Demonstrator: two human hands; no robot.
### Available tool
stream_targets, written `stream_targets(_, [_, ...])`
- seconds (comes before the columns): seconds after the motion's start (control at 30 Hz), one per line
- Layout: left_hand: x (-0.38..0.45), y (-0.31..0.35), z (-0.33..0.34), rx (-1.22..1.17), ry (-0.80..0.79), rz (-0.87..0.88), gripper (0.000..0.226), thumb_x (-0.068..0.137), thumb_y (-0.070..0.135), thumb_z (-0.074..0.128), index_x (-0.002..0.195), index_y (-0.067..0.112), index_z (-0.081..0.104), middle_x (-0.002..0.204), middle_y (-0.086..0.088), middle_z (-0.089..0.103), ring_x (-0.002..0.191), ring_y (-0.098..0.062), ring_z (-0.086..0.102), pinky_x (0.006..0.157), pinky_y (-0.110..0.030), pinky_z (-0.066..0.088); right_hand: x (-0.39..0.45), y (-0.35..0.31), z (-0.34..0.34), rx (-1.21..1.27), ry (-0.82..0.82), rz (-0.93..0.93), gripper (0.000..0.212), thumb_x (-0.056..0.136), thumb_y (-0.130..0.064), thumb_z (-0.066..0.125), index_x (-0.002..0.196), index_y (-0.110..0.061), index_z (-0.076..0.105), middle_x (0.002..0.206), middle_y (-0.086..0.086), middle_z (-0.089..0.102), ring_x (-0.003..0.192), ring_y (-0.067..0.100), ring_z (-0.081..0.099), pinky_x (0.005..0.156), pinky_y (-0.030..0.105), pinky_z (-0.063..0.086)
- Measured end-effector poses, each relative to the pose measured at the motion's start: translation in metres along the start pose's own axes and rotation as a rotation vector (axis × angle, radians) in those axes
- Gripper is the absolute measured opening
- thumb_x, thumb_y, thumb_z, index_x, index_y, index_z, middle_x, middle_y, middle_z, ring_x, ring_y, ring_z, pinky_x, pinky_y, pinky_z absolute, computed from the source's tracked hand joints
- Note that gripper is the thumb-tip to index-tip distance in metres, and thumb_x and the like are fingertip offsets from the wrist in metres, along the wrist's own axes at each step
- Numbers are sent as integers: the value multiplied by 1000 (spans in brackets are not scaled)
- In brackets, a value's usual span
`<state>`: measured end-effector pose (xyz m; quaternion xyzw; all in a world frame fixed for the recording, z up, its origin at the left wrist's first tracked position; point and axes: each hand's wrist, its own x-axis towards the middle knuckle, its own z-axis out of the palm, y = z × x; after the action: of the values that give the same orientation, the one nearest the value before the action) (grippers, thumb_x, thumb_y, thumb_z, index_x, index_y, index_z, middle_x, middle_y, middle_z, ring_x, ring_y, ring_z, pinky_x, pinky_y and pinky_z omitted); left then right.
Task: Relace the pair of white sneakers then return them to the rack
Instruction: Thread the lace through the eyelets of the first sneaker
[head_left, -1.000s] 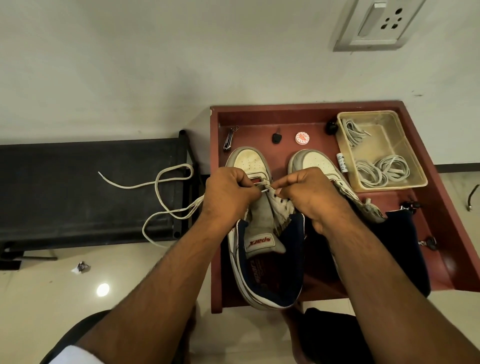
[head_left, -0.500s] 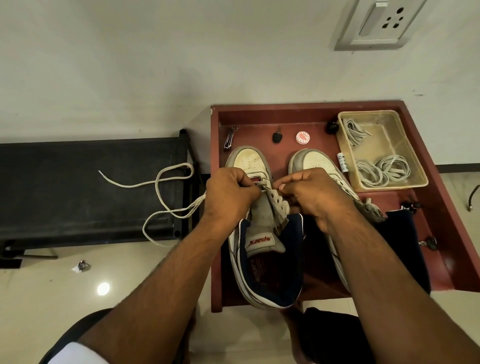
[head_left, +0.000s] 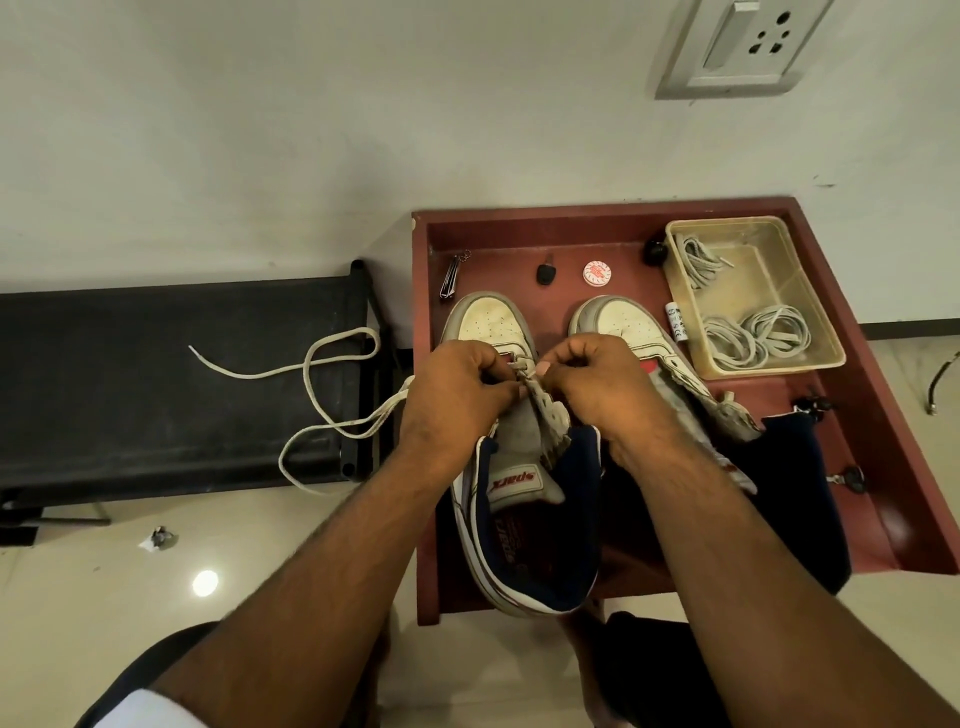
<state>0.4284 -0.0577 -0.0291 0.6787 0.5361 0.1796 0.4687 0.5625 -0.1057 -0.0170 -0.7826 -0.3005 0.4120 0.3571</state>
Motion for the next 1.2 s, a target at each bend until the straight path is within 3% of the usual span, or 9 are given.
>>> stream_targets(0.13, [0, 1, -2, 28, -36, 4, 14, 77, 8, 81, 76, 20, 73, 81, 8, 72, 81, -6, 69, 80, -31, 59, 3, -17, -22, 414, 257, -13, 24, 91, 2, 55, 75, -15, 58, 77, 4, 64, 64, 14, 58, 59, 31, 47])
stream_targets(0.27, [-3, 3, -5, 128, 11, 54, 10, 80, 14, 79, 78, 21, 71, 79, 10, 69, 77, -6, 65, 75, -33, 58, -3, -28, -23, 917, 136, 13, 17, 101, -8, 47, 89, -17, 54, 76, 6, 68, 70, 18, 67, 71, 33, 57])
stream_targets(0.47, [1, 8, -13, 309, -11, 372, 21, 81, 22, 77, 102, 26, 74, 78, 17, 48, 78, -7, 53, 72, -31, 51, 3, -4, -13, -328, -81, -231, 7, 90, -19, 66, 96, -19, 71, 70, -14, 56, 62, -2, 50, 57, 16, 36])
stream_targets(0.63, [10, 6, -20, 402, -236, 391, 22, 87, 22, 73, 107, 32, 76, 66, 18, 40, 70, -7, 48, 76, -40, 53, 2, -1, -9, -382, -69, -209, 16, 88, -14, 69, 73, -19, 69, 62, -9, 59, 56, 3, 52, 57, 20, 40])
stream_targets(0.73, [9, 5, -22, 391, -215, 325, 20, 86, 27, 73, 105, 34, 76, 62, 26, 44, 68, -1, 50, 78, -34, 53, -3, -13, -11, -17, 40, -149, 18, 92, -14, 63, 76, -20, 66, 70, -7, 62, 63, 5, 55, 62, 22, 44])
stream_targets(0.93, [11, 5, -24, 369, -246, 198, 13, 82, 26, 77, 92, 34, 78, 76, 22, 62, 72, -2, 60, 78, -31, 56, 10, -23, -74, 1351, 40, -125, 20, 84, -16, 61, 102, -12, 55, 81, 3, 66, 69, 15, 65, 70, 32, 55])
stream_targets(1.0, [12, 4, -22, 383, -258, 171, 11, 82, 25, 76, 91, 33, 78, 87, 16, 71, 79, -5, 65, 80, -34, 57, 3, -21, -66, 1011, 68, -30, 9, 88, -10, 54, 92, -18, 56, 65, -4, 55, 53, 9, 50, 57, 26, 44])
stream_targets(1.13, [12, 2, -21, 341, -252, 161, 11, 82, 21, 77, 89, 28, 79, 88, 11, 74, 82, -7, 68, 81, -35, 57, -3, -12, -33, -514, -62, -238, 11, 85, -21, 70, 95, -26, 70, 82, -10, 59, 77, 10, 57, 67, 26, 40])
stream_targets(1.2, [12, 2, -20, 340, -256, 161, 12, 82, 18, 77, 90, 26, 79, 89, 9, 74, 83, -8, 68, 82, -35, 57, -2, -8, -21, -768, -142, -302, 6, 85, -27, 72, 92, -26, 73, 81, -8, 60, 77, 13, 58, 61, 24, 36])
